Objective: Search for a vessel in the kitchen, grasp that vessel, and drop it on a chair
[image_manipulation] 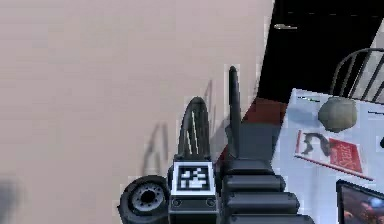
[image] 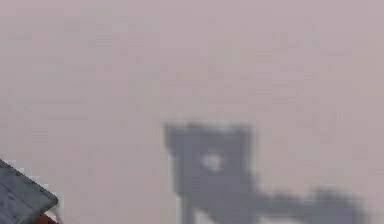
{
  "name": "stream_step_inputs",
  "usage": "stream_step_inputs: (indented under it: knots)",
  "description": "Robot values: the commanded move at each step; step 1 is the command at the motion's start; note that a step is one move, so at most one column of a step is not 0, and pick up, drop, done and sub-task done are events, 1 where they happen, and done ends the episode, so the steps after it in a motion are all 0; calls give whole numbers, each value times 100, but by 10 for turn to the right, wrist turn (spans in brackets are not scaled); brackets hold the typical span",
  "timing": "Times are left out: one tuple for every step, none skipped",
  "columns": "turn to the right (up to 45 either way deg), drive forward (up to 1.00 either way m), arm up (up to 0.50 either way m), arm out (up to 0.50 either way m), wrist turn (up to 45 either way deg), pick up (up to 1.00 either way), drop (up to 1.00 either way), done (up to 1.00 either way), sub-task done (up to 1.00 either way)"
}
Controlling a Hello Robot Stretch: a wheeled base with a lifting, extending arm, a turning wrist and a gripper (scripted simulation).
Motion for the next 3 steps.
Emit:
stream_step_inputs:
  knots:
    - [-450,0,0,0,0,0,0,0,0]
    - [-240,0,0,0,0,0,0,0,0]
    - [0,10,0,0,0,0,0,0,0]
